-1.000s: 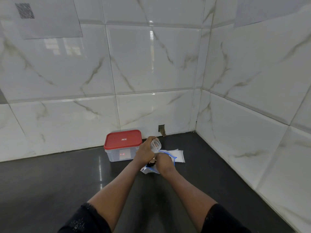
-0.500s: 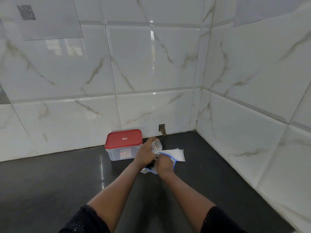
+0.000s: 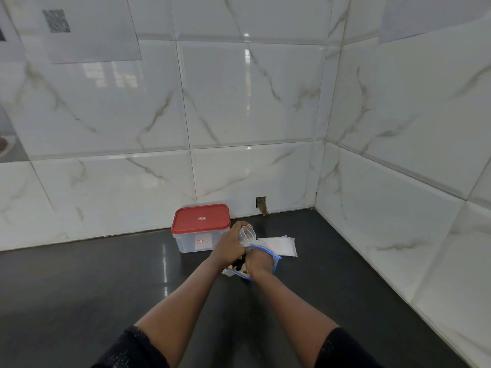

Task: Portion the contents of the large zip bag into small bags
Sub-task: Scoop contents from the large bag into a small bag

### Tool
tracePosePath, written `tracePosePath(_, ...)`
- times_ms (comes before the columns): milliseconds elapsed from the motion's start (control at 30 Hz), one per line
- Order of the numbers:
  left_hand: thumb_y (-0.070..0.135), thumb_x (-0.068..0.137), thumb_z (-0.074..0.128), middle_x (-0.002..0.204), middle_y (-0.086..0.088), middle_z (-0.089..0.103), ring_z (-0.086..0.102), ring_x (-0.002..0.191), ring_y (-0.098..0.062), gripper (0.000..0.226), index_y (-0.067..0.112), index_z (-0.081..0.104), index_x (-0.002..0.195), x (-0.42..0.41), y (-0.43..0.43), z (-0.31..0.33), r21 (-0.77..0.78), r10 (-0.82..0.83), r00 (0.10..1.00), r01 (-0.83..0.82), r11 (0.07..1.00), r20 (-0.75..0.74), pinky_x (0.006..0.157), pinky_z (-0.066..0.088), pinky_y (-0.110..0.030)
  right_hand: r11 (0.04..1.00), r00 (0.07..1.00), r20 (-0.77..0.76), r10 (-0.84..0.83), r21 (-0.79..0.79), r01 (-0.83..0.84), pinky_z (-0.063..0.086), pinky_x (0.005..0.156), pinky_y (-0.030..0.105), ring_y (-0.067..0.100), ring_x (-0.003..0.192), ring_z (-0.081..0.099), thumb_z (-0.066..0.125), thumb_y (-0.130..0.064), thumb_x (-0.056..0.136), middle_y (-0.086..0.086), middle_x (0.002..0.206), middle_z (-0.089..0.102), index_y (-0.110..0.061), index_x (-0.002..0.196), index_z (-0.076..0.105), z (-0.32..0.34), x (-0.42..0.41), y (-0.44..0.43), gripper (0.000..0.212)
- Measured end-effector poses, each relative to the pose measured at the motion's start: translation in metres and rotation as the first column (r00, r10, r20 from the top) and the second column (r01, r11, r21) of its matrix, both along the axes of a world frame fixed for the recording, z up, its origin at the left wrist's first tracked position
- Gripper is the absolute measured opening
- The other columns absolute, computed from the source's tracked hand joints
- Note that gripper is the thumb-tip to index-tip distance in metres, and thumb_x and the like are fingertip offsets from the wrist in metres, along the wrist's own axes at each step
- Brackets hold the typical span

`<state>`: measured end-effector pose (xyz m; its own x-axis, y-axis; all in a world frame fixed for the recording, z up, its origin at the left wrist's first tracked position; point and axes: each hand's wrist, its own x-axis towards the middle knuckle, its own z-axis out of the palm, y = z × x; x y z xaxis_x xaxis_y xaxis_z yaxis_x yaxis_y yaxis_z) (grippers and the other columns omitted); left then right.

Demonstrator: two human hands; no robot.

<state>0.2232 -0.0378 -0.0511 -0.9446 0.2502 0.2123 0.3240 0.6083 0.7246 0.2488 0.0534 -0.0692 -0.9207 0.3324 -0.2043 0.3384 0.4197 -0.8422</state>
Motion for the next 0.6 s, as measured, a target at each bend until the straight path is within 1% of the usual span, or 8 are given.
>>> tracePosePath(67, 0.007, 0.077, 0.068, 0.104, 0.006, 0.056, 0.056, 0.1, -0.017, 0.045, 0.019, 0.047, 0.116, 0.001, 0.0, -0.001, 0.002, 0.002, 1.0, -0.002, 1.0, 0.01, 0.085, 0.044, -0.024, 0.996, 1.0, 0.017, -0.022, -0.09, 0.023, 0.038, 0.063, 0.022, 0.015, 0.078, 0.052, 0.042, -0.012, 0.093, 0.001, 0.083, 0.055, -0.02, 0.07, 0.049, -0.001, -0.001, -0.001, 0.025)
tracePosePath(167, 0.007, 0.078, 0.067, 0.109, 0.003, 0.057, 0.054, 0.099, -0.014, 0.046, 0.019, 0.047, 0.118, 0.003, 0.003, 0.002, -0.005, -0.007, 1.0, 0.007, 1.0, 0.017, 0.085, 0.042, -0.022, 0.966, 0.995, 0.052, -0.085, -0.24, 0.095, 0.047, 0.066, 0.028, 0.019, 0.074, 0.057, 0.045, -0.014, 0.091, 0.006, 0.079, 0.059, -0.021, 0.064, 0.047, 0.001, -0.004, -0.002, 0.028)
tracePosePath(233, 0.007, 0.077, 0.068, 0.112, 0.001, 0.057, 0.052, 0.099, -0.012, 0.049, 0.018, 0.046, 0.12, 0.003, 0.005, 0.003, -0.012, -0.018, 1.0, 0.018, 1.0, 0.013, 0.084, 0.04, -0.021, 0.914, 0.986, 0.108, -0.124, -0.374, 0.156, 0.055, 0.073, 0.032, 0.022, 0.077, 0.061, 0.047, -0.013, 0.09, 0.01, 0.083, 0.063, -0.018, 0.067, 0.052, -0.001, -0.009, -0.004, 0.024)
tracePosePath(300, 0.005, 0.076, 0.069, 0.115, 0.0, 0.057, 0.052, 0.099, -0.012, 0.052, 0.018, 0.046, 0.121, 0.002, 0.005, 0.005, -0.007, -0.018, 1.0, 0.018, 1.0, 0.013, 0.083, 0.039, -0.02, 0.814, 0.972, 0.183, -0.145, -0.537, 0.222, 0.059, 0.079, 0.039, 0.025, 0.081, 0.067, 0.051, -0.01, 0.089, 0.013, 0.087, 0.068, -0.011, 0.08, 0.06, -0.009, -0.02, -0.006, 0.013)
tracePosePath(400, 0.001, 0.074, 0.068, 0.113, -0.001, 0.057, 0.052, 0.098, -0.013, 0.055, 0.017, 0.047, 0.122, 0.0, 0.004, 0.011, 0.023, 0.006, 1.0, -0.006, 1.0, 0.011, 0.08, 0.038, -0.019, 0.678, 0.952, 0.282, -0.121, -0.677, 0.287, 0.06, 0.069, 0.045, 0.031, 0.087, 0.07, 0.049, -0.012, 0.092, 0.018, 0.092, 0.07, 0.0, 0.101, 0.064, -0.013, -0.028, -0.005, 0.021)
tracePosePath(500, -0.004, 0.073, 0.065, 0.106, 0.002, 0.054, 0.05, 0.096, -0.014, 0.057, 0.014, 0.046, 0.124, 0.0, 0.003, 0.018, 0.042, 0.022, 1.0, -0.022, 0.999, 0.005, 0.078, 0.039, -0.02, 0.568, 0.936, 0.322, -0.14, -0.749, 0.342, 0.056, 0.043, 0.036, 0.032, 0.09, 0.066, 0.041, -0.007, 0.098, 0.021, 0.093, 0.064, 0.003, 0.102, 0.057, -0.002, -0.021, -0.005, 0.019)
tracePosePath(567, -0.005, 0.073, 0.063, 0.105, 0.003, 0.053, 0.05, 0.096, -0.014, 0.056, 0.014, 0.047, 0.123, -0.001, 0.003, 0.017, 0.027, 0.02, 1.0, -0.02, 0.999, 0.002, 0.079, 0.039, -0.02, 0.576, 0.933, 0.331, -0.139, -0.739, 0.348, 0.051, 0.036, 0.025, 0.027, 0.077, 0.065, 0.045, -0.009, 0.096, 0.019, 0.096, 0.066, 0.003, 0.109, 0.058, -0.006, -0.028, -0.007, 0.021)
tracePosePath(600, -0.004, 0.074, 0.063, 0.105, 0.004, 0.054, 0.051, 0.096, -0.013, 0.055, 0.015, 0.047, 0.122, -0.002, 0.003, 0.015, 0.022, 0.018, 1.0, -0.018, 1.0, 0.001, 0.08, 0.038, -0.02, 0.59, 0.933, 0.328, -0.148, -0.728, 0.35, 0.051, 0.037, 0.025, 0.025, 0.076, 0.066, 0.048, -0.009, 0.094, 0.018, 0.099, 0.068, 0.003, 0.111, 0.06, -0.012, -0.032, -0.01, 0.024)
